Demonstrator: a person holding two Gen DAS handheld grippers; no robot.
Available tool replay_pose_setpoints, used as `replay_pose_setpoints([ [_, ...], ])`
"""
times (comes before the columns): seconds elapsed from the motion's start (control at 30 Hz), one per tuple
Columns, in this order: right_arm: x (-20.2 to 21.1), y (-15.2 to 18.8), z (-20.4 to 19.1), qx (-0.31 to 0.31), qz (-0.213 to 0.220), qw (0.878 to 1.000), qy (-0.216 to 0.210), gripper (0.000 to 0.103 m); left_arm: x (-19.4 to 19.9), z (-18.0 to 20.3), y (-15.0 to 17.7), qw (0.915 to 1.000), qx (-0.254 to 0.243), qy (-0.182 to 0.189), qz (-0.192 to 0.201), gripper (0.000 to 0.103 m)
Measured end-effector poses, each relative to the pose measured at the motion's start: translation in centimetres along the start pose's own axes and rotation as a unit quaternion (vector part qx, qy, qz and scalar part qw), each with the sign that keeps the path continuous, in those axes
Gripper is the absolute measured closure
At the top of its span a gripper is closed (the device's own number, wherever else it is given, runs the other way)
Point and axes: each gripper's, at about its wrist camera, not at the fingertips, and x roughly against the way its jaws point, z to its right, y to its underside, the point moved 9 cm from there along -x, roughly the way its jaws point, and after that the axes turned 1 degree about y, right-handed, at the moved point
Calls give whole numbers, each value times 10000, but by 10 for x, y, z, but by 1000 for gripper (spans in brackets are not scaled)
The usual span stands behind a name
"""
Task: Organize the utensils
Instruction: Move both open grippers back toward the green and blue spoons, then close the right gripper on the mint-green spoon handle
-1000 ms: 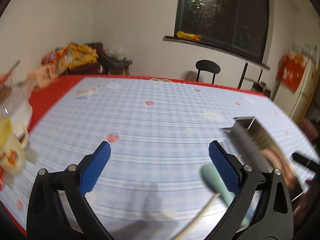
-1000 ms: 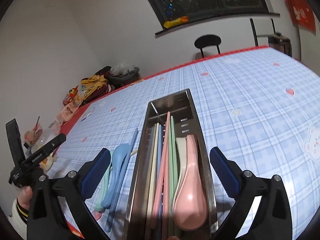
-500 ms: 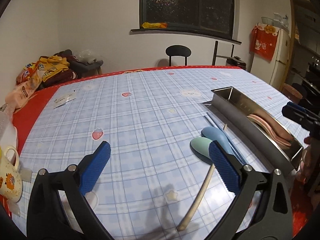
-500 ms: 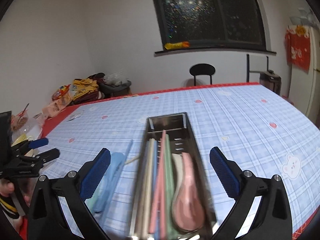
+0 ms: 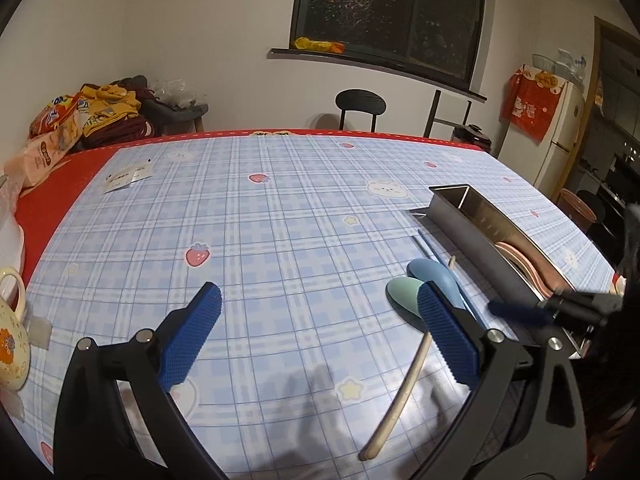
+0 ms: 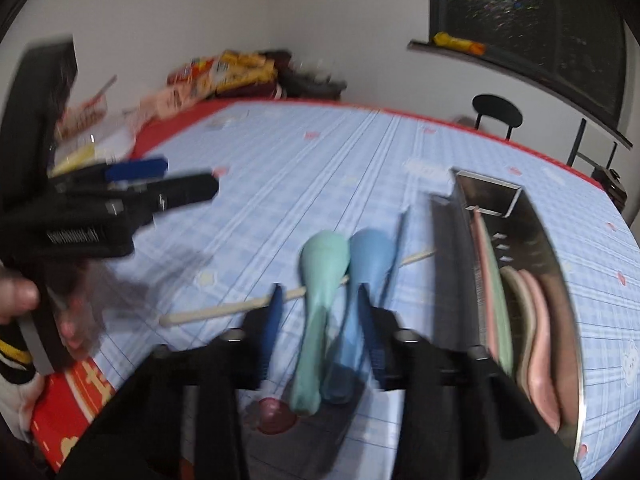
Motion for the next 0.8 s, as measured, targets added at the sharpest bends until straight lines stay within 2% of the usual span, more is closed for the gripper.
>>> replay_pose_setpoints([
  [0.03,-3,2,-2,58,-69,9999,42,84,0,-1,0,10000,21,5,-2,6],
  [0.5,-28,7,-13,636,-512,9935,793,84,-1,-2,0,9999,167,40,-11,7],
  [0.8,-32,4,-14,1009,-519,9840,1373,84,-2,-6,2,9996,275,-2,-51,7],
])
